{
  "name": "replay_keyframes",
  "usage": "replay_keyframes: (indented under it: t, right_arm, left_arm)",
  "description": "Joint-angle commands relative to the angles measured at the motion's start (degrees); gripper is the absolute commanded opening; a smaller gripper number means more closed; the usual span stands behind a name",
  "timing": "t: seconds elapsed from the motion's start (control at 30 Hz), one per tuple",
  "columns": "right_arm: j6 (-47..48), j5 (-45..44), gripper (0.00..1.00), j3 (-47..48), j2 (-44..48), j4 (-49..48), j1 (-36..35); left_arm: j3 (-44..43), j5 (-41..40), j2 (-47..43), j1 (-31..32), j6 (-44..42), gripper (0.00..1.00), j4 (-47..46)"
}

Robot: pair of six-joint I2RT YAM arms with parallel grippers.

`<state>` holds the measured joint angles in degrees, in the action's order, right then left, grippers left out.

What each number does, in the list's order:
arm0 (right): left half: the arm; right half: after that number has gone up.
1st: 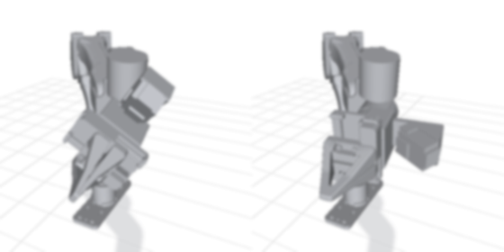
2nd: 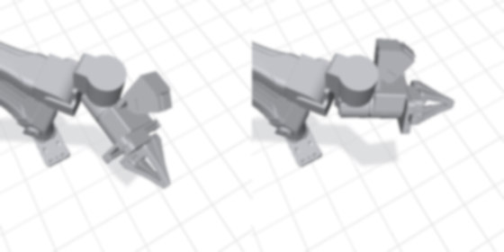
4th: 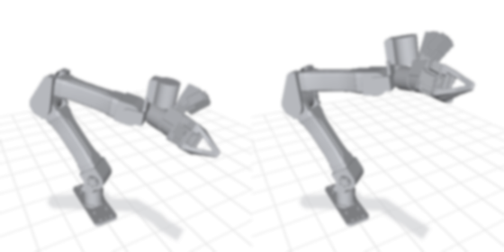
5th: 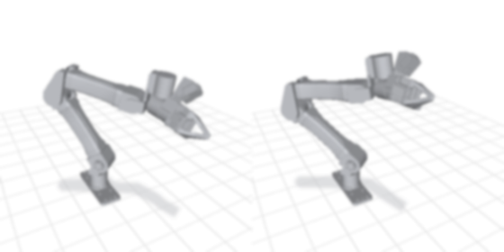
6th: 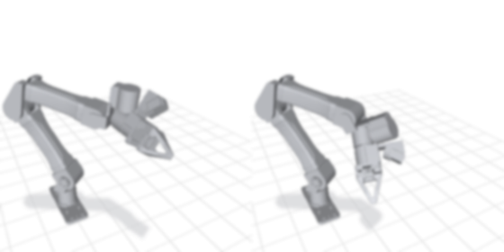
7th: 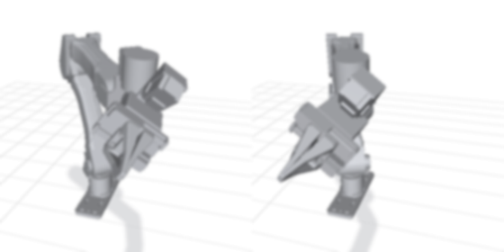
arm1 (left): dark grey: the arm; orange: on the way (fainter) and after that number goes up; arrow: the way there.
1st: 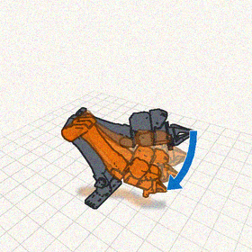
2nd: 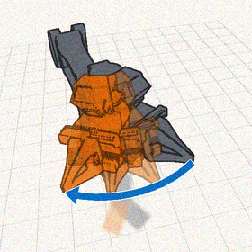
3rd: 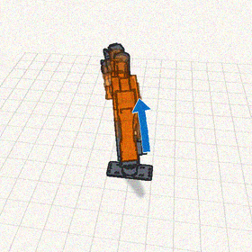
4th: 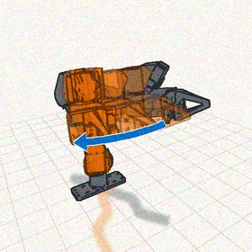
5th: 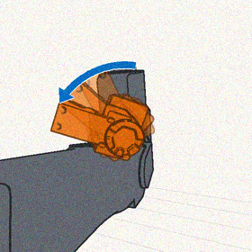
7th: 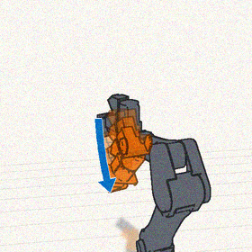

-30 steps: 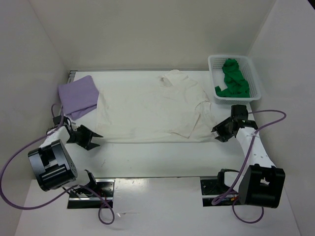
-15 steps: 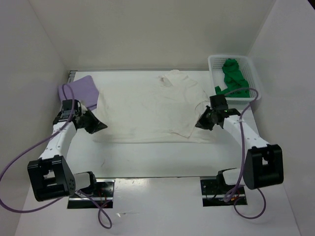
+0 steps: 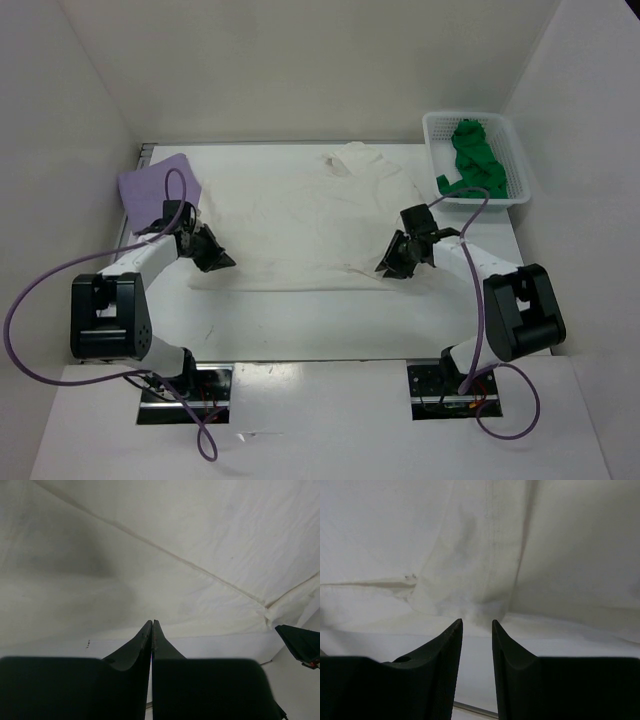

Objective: Fold and stack the t-shirts
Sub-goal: Fold the flattened tshirt in 1/3 of the way

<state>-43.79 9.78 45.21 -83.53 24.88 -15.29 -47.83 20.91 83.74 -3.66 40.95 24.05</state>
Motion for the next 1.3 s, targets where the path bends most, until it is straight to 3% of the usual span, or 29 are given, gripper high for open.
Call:
replay_keyframes:
  t: [0.0, 0.5, 0.8, 0.93, 1.0, 1.1, 1.27]
  right_arm:
    - [-2.2, 0.3, 0.36, -1.3, -1.4, -3.4, -2.0]
    - [-5.0, -3.4, 0.38, -4.3, 1.7, -1.2, -2.6]
    - [-4.5, -1.8, 0.25, 0.1, -1.0, -3.0, -2.6]
    - [-4.5, -2.3, 0.15, 1.4, -2.3, -3.5, -2.6]
    - [-4.5, -2.3, 0.05, 2.9, -3.2, -3.5, -2.6]
    - [-5.0, -2.3, 0.00, 5.0, -3.2, -3.0, -2.6]
    - [-5.5, -2.3, 0.00, 10.9, -6.5, -3.0, -2.6]
  left_arm:
    - [0.4, -0.9, 1.7, 0.1, 0.5, 0.04, -3.2]
    - [0.9, 0.7, 1.2, 0.1, 1.1, 0.05, -3.8]
    - [1.4, 0.7, 1.2, 0.1, 1.6, 0.05, -4.3]
    - [1.4, 0.7, 1.2, 0.1, 1.6, 0.05, -4.3]
    - [1.4, 0.7, 1.2, 0.1, 1.6, 0.05, -4.3]
    - [1.4, 1.2, 1.2, 0.1, 2.1, 0.05, -4.8]
    - [0.9, 1.8, 1.2, 0.1, 2.1, 0.05, -4.8]
